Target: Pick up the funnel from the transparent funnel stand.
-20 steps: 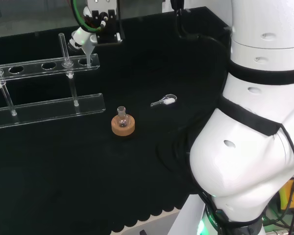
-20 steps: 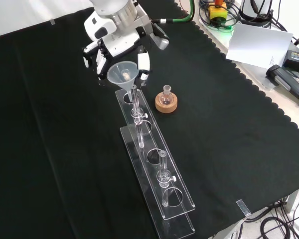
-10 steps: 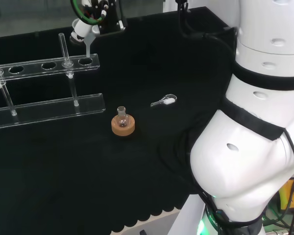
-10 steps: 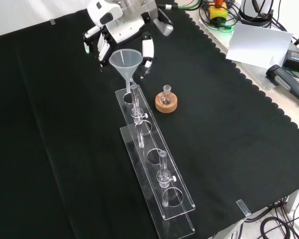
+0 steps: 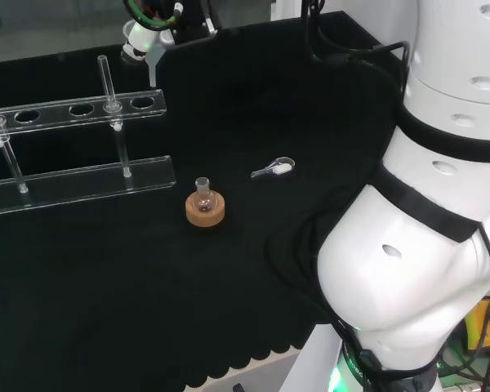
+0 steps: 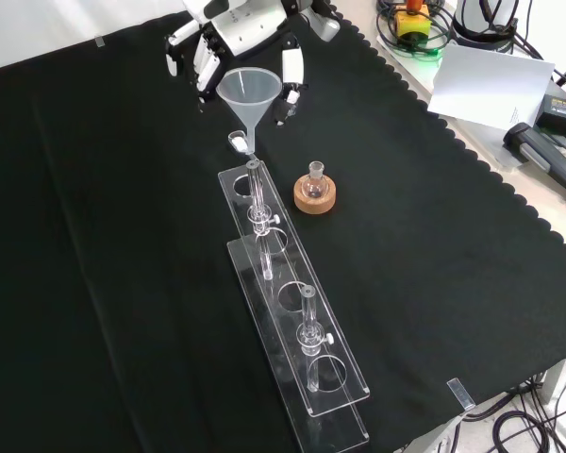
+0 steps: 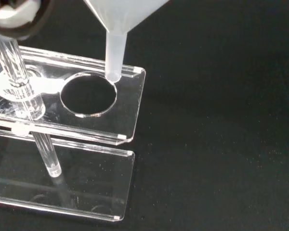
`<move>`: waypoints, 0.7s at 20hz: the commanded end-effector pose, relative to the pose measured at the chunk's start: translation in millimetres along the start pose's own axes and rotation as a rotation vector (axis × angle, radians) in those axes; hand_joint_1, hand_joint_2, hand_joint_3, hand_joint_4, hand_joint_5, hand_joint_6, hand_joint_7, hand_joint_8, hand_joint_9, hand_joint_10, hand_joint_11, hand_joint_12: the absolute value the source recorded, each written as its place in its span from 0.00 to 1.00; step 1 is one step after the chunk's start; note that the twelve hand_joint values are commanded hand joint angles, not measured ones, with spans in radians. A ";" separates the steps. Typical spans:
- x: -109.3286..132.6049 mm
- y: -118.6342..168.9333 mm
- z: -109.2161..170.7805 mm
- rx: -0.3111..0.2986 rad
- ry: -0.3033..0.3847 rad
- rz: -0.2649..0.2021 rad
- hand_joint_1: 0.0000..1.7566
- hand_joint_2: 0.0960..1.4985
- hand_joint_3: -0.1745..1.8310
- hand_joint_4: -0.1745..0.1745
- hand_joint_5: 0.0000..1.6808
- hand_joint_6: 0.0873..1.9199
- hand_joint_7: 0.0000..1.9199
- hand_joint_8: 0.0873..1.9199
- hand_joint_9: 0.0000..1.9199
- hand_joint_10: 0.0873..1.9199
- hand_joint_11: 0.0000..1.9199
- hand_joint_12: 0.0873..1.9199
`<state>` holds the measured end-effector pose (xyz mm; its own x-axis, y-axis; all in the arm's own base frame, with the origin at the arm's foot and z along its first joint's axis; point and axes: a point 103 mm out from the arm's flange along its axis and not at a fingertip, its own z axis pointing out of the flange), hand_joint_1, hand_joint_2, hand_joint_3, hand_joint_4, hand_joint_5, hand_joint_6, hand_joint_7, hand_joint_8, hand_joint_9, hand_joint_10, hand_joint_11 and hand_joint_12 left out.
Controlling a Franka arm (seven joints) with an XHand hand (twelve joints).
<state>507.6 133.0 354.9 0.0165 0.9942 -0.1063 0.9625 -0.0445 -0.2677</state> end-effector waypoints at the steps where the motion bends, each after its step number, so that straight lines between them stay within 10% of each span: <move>1: 4.2 11.2 -5.6 -0.001 -0.001 -0.010 0.45 0.31 0.41 0.42 0.38 0.30 0.54 0.45 0.44 0.15 0.00 0.55; 14: -17.2 -7.9 -9.2 0.006 -0.008 0.012 0.46 0.31 0.41 0.43 0.38 0.31 0.54 0.44 0.44 0.15 0.00 0.55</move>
